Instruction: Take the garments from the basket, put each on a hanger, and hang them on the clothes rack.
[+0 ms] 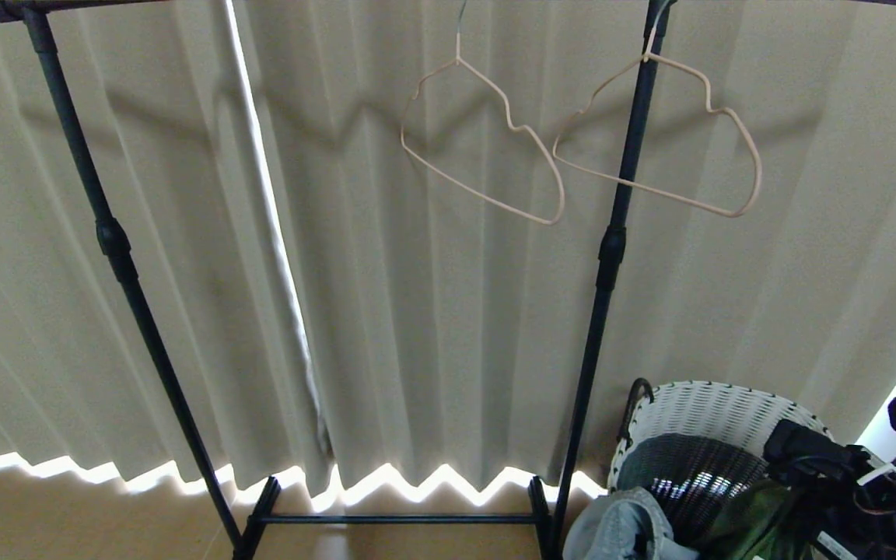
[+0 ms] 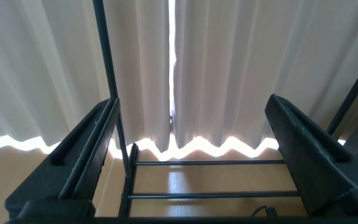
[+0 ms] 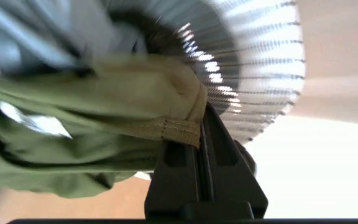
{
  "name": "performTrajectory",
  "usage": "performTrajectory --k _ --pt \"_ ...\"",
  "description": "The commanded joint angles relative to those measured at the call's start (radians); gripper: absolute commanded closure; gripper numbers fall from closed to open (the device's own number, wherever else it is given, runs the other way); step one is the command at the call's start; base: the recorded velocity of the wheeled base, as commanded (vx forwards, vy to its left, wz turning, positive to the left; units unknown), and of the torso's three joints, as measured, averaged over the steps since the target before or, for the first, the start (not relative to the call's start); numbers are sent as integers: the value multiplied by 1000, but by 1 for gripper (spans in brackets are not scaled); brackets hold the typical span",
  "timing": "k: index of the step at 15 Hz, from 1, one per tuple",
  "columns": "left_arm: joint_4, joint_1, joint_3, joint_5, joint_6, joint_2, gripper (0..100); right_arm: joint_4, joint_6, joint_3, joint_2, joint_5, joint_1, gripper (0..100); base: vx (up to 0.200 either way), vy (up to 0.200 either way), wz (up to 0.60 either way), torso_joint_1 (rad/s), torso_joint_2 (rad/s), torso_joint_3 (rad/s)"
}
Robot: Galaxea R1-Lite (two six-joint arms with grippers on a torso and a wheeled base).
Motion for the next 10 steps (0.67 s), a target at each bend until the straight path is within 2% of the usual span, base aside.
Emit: performTrajectory --k 1,3,4,6,8,10 --pt "0 0 0 0 0 0 0 55 123 1 -247 8 0 100 0 0 0 0 0 0" --pt "0 0 0 0 0 0 0 117 209 -30 -334 18 0 100 0 0 0 0 0 0" --pt "0 0 1 0 0 0 0 187 268 -67 -405 24 0 100 0 0 0 0 0 0" --pt "0 0 1 0 2 0 0 302 334 -133 -489 38 0 100 0 0 0 0 0 0" --pt "0 0 1 2 5 0 0 399 344 -184 -554 59 0 100 0 0 0 0 0 0" --pt "0 0 1 3 6 0 0 437 344 -190 -595 61 0 100 -200 0 0 5 0 5"
